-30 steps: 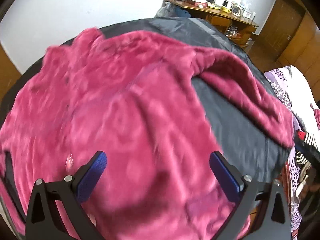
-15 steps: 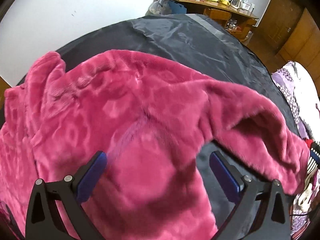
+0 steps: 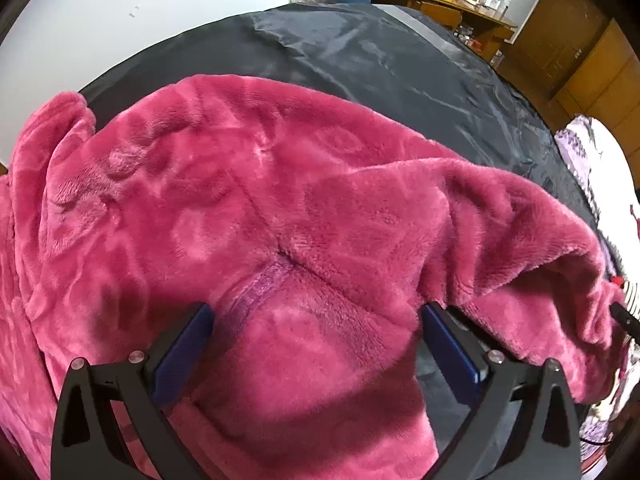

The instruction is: Fold clothes

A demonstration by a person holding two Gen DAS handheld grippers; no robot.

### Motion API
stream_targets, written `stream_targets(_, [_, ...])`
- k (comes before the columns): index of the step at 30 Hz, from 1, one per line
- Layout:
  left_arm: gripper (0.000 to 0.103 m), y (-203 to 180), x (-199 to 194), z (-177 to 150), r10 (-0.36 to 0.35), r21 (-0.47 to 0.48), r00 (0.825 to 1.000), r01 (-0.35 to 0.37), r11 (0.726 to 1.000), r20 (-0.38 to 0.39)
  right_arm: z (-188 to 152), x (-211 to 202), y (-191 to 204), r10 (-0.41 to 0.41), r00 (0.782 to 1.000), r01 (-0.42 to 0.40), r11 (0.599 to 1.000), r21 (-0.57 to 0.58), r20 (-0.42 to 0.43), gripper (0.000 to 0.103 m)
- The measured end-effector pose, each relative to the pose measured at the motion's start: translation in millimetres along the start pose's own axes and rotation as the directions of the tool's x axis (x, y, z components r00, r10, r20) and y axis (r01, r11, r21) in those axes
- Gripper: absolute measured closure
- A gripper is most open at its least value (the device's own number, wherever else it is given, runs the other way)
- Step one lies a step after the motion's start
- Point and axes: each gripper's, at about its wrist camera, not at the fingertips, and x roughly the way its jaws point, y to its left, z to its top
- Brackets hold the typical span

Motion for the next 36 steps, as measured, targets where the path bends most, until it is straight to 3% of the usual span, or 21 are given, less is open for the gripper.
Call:
stream_targets(2, [0.0,-3.7,1.4,-0.8,0.02,0.016,1.0,-0.02,1.0,-0.004,-1.8,-0.9,2.1,-0.004,1.0,0.004,1.0,-0.004,0.0,0.047])
stream_targets(11, [0.0,-11.4,-16.9,-6.2,-0.074,0.072,0.997,0.075,0.995,-0.003,-5.5,-5.9,6.6,-0.015,1.0,0.015,1.0,-0.004,-0.007,0.047])
stream_targets(21, [0.0,-33.0,2.0,-18.7,0.052,0.179,0.999,-0.053,0.982,0.009,-22.2,-32.5,14.8,-0.071,0.996,0.074,0.995,-0.067,0.045,0.042])
stream_targets(30, [0.0,-24.4,0.5,-22.3,0.099,0.122,0.995,-0.101,0.987,0.027,-47.4,-39.8,23.3,-0.058,0.997,0.064,0.991,-0.116,0.053,0.042])
stream_targets(33, [0.001,-13.6,-4.5,-24.2,0.076,0.085,0.997,-0.077,0.993,0.024,-48.4,-41.5,32.2,-0.037,0.997,0.045,0.988,-0.145,0.061,0.042])
stream_targets(36, [0.018,-3.9,-14.1,-28.4,0.033,0.06,0.999,-0.034,0.998,0.025,-48.3,-42.6,30.2,-0.013,0.998,0.021,0.991,-0.131,0.056,0.042])
